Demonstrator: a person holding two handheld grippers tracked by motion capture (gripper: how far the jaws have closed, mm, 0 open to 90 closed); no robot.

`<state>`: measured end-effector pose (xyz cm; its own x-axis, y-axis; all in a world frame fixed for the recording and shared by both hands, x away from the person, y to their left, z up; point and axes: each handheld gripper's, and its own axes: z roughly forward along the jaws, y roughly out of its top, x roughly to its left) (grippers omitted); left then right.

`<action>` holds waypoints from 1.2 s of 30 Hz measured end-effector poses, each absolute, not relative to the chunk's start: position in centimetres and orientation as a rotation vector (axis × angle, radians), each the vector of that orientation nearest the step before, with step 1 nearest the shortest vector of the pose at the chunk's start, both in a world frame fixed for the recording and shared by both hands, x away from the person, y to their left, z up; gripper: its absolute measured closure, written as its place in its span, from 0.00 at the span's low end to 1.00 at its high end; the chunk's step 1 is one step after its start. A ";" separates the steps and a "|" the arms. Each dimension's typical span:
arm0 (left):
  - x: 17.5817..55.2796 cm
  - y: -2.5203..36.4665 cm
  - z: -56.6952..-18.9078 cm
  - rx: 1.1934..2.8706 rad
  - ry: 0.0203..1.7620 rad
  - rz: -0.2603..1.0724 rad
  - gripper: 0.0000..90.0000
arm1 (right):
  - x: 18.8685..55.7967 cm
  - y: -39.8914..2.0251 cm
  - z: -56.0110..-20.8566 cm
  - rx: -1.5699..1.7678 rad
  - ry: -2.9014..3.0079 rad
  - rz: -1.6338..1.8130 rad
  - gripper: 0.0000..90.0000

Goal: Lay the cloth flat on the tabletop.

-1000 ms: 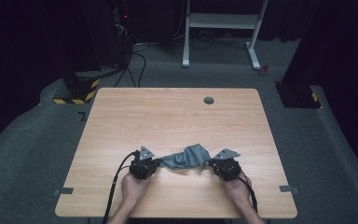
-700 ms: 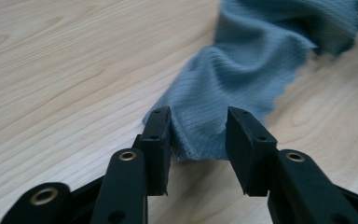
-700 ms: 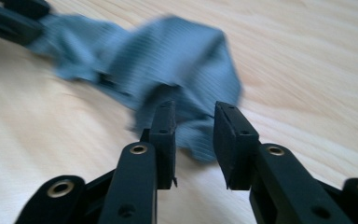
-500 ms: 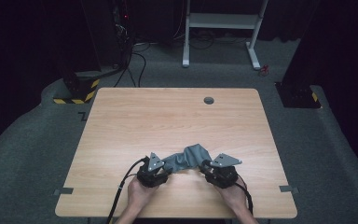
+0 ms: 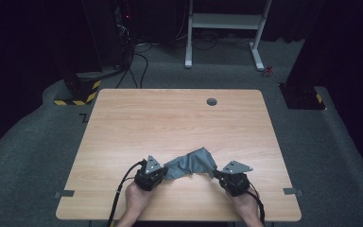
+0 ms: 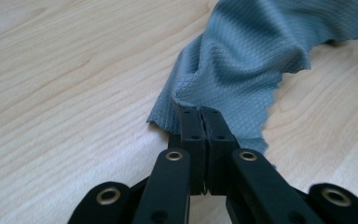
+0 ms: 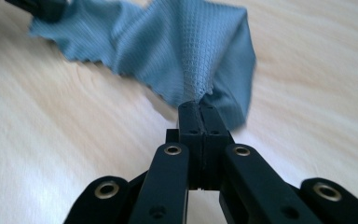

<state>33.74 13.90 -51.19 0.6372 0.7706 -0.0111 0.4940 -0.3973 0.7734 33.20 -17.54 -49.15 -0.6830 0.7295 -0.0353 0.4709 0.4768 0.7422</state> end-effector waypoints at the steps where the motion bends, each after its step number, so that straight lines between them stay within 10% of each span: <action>1: 33.6 14.1 -51.2 2.079 0.984 0.450 0.98 | 33.2 -17.5 -49.1 1.010 2.381 1.037 1.00; 11: 32.7 15.6 -51.4 2.100 1.018 0.347 0.94 | 31.4 -20.8 -49.6 1.113 2.406 0.985 1.00; 23: 36.8 13.6 -49.9 2.064 1.066 0.380 0.63 | 34.6 -18.7 -47.9 1.095 2.346 1.091 0.74; 31: 39.6 11.2 -50.7 2.150 1.074 0.336 0.66 | 39.5 -15.2 -48.0 1.117 2.392 1.046 0.73; 36: 40.2 10.3 -51.1 2.187 1.046 0.307 0.80 | 40.6 -14.7 -49.0 1.143 2.452 1.011 0.92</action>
